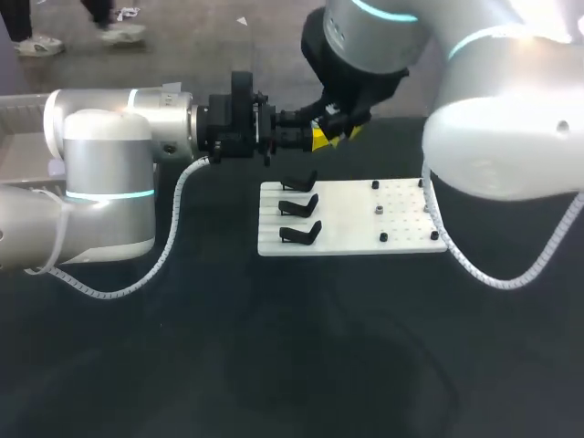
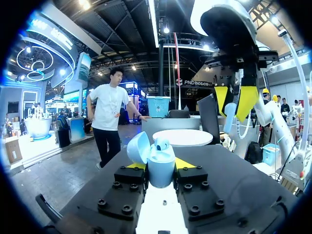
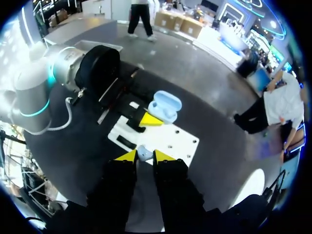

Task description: Pick up each earbud case from the left stands, insert the matching earbuds, close the lid, and place the case in the box.

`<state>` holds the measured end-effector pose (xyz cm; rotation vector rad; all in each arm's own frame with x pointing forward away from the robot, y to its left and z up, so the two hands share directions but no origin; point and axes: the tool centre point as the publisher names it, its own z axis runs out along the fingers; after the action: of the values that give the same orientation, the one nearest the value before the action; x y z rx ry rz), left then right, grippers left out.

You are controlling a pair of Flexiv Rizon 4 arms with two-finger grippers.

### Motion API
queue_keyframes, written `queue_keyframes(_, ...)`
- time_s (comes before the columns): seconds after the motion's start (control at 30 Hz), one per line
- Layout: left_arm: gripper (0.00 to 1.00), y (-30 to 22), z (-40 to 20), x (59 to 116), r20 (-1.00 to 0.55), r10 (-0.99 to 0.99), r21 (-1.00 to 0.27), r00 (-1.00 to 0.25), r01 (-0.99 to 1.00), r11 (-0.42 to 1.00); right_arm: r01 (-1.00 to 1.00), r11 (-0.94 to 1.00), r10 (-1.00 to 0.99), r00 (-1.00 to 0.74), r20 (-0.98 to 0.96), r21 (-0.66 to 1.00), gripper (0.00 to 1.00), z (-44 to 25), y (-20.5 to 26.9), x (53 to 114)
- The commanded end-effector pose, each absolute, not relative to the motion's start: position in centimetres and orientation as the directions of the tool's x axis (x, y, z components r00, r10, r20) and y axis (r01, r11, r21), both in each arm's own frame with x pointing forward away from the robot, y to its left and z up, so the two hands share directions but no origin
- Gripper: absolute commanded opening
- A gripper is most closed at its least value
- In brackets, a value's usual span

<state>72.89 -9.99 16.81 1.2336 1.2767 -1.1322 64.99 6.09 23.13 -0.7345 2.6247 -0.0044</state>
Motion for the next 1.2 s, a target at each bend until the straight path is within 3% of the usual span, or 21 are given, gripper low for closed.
queue_keyframes(0.03, 0.00, -10.0, 16.7, 72.7, -0.998, 0.069, 0.017, 0.013, 0.998, 0.053, -0.502, 0.857, -0.508, -0.780, -0.365, -0.119, 0.00, 23.6, 7.1, 67.2)
queue_keyframes(0.5, 0.00, -10.0, 16.7, 72.7, -0.998, 0.069, 0.017, 0.013, 0.998, 0.053, -0.525, 0.838, -0.540, -0.759, -0.364, -0.149, 0.00, 23.6, 6.6, 70.3)
queue_keyframes(1.2, 0.00, -10.0, 16.7, 72.7, -0.998, 0.069, 0.017, 0.013, 0.998, 0.053, -0.528, 0.848, -0.499, -0.776, -0.387, -0.034, 0.00, 22.8, 7.2, 70.6)
